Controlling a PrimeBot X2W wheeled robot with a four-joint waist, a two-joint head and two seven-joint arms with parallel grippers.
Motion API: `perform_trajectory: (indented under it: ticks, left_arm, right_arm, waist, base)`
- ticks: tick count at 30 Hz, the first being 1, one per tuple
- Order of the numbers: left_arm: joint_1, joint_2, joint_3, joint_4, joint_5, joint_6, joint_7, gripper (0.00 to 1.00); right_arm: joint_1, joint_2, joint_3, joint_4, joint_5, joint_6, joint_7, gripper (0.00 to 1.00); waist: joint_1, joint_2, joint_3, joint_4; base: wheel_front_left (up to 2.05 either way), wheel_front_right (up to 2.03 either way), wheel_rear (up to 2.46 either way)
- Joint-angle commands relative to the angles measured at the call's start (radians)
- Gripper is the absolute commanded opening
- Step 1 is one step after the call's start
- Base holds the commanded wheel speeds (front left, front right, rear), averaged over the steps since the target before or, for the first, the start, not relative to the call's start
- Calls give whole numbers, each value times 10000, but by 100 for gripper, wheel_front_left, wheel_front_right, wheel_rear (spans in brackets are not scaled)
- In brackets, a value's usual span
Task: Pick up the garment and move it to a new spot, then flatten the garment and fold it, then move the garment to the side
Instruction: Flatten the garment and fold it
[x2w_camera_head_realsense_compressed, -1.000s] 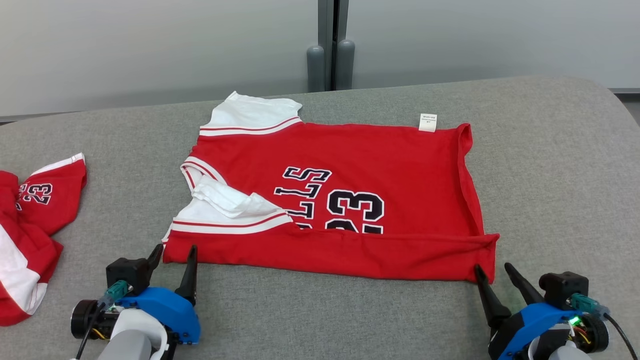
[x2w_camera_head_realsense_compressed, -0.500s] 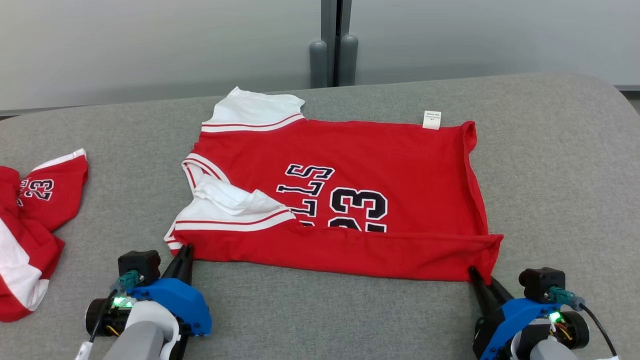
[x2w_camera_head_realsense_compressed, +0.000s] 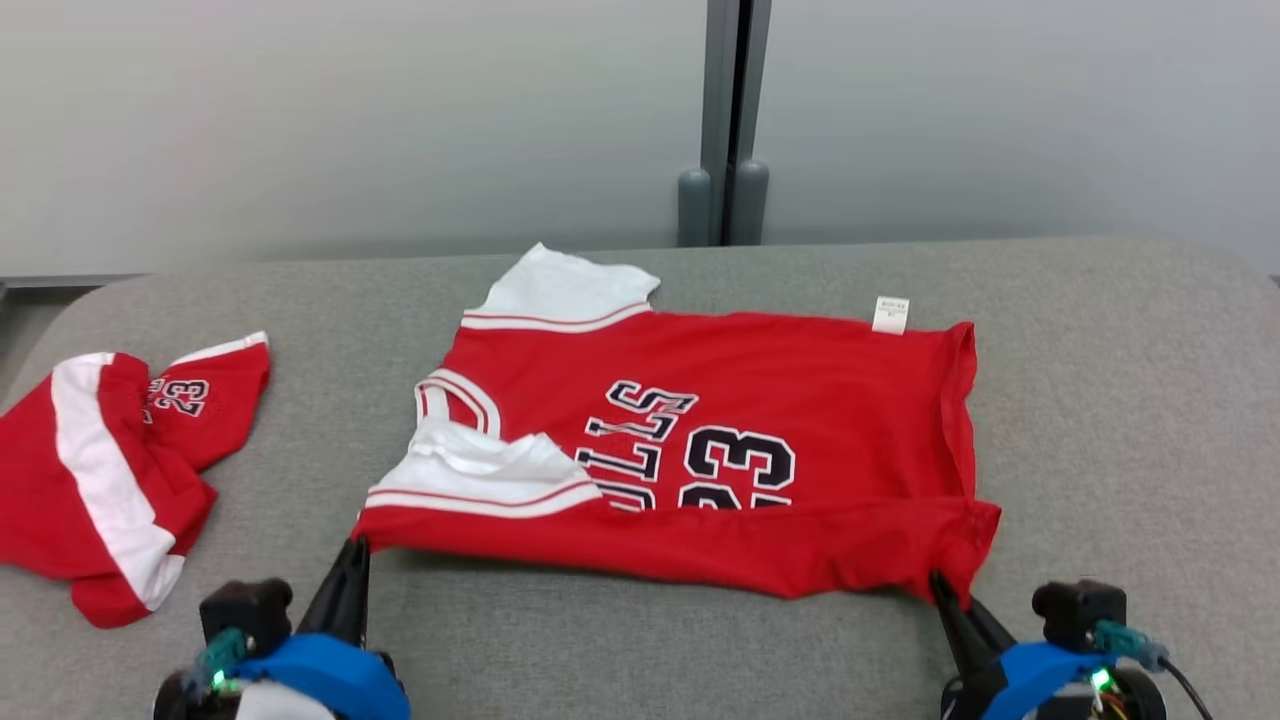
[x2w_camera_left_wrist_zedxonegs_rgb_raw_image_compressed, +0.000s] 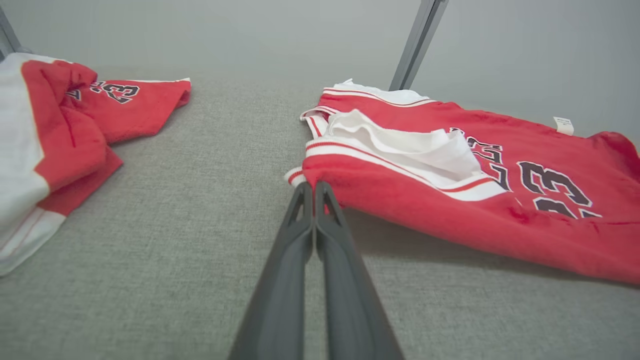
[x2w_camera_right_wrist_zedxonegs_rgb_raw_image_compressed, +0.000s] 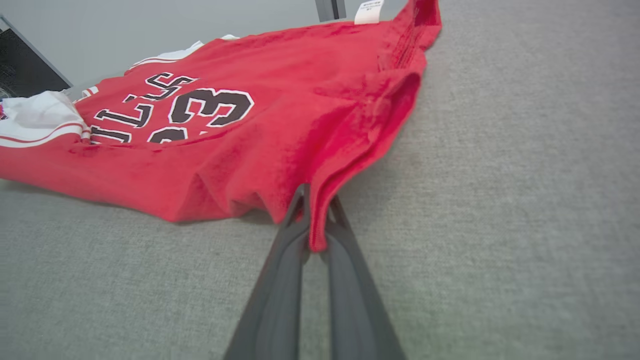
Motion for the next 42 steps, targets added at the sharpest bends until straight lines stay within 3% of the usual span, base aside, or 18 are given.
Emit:
perform_trajectory:
  ticks: [1,9,18,25,26,27,28,29,30,42]
  left_arm:
    - [299,-26,112,-163,58,80,-26,0]
    - [2298,-646,888,-1731,211,406,-27,0]
    - [4052,-824,1504,-3196,405,673,-27,0]
    - [4230,-857,1200,-3141,467,492,89,0]
    - [4170,-887,1150,-3055,497,483,82,10]
    - [4125,-899,1111,-2960,538,499,72,47]
    - [4067,-915,1120,-2909,544,527,49,100]
    - [4005,-935,1170,-2869,539,547,28,100]
    - [3936,-946,1207,-2863,579,561,6,100]
    - [3392,-1119,2577,-4953,1641,601,-24,100]
  right_arm:
    - [236,-89,23,-85,84,4,-58,0]
    - [1714,-264,-204,-1071,377,3,47,0]
    - [3231,-619,-927,-2981,323,3,1002,0]
    - [3882,-386,-1414,-3710,220,3,2073,0]
    - [3941,-364,-1449,-3743,168,3,2170,0]
    - [3975,-309,-1514,-3784,142,3,2201,0]
    - [3987,-261,-1588,-3822,103,3,2216,36]
    - [3989,-229,-1649,-3873,40,3,2192,75]
    - [3972,-178,-1749,-3922,41,3,2144,100]
    - [3137,296,-2533,-4360,-698,3,980,100]
  waist:
    - [1,1,-72,38]
    - [1,1,-517,251]
    - [1,1,-546,214]
    - [1,1,-492,273]
    - [1,1,-497,269]
    - [1,1,-503,250]
    - [1,1,-507,229]
    - [1,1,-511,208]
    - [1,1,-513,180]
    - [1,1,-440,87]
  base:
    - [0,0,0]
    - [0,0,0]
    - [0,0,0]
    - [0,0,0]
    - [0,0,0]
    - [0,0,0]
    - [0,0,0]
    - [0,0,0]
    - [0,0,0]
    - [0,0,0]
